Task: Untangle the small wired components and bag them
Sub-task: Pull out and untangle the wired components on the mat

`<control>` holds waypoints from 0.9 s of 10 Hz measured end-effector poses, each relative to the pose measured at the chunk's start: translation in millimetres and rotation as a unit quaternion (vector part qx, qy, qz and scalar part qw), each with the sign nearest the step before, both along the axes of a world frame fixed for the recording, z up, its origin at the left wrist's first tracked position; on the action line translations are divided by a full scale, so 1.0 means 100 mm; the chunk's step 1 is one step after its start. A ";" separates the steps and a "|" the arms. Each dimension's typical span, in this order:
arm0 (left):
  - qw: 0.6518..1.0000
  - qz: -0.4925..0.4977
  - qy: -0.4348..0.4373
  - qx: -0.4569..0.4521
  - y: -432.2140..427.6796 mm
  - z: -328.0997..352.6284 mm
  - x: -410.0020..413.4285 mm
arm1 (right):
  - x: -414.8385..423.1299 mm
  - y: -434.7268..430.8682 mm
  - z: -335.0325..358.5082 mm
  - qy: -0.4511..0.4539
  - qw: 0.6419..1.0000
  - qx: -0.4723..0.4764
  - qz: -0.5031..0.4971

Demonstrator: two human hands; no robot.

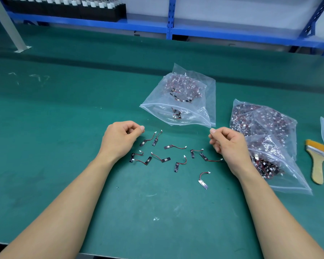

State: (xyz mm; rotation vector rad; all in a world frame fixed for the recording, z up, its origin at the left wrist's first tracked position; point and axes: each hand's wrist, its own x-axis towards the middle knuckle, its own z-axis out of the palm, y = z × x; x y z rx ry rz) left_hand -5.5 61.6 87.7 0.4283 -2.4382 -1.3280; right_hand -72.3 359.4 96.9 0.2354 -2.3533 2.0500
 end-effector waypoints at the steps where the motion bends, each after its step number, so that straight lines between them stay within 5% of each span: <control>1: 1.000 -0.001 -0.001 0.000 0.00 0.00 0.00 | 0.00 0.00 -0.01 0.001 1.000 0.001 0.000; 9: 1.000 -0.001 -0.003 -0.010 0.00 0.00 0.00 | -0.01 0.01 -0.03 0.003 1.000 0.006 0.001</control>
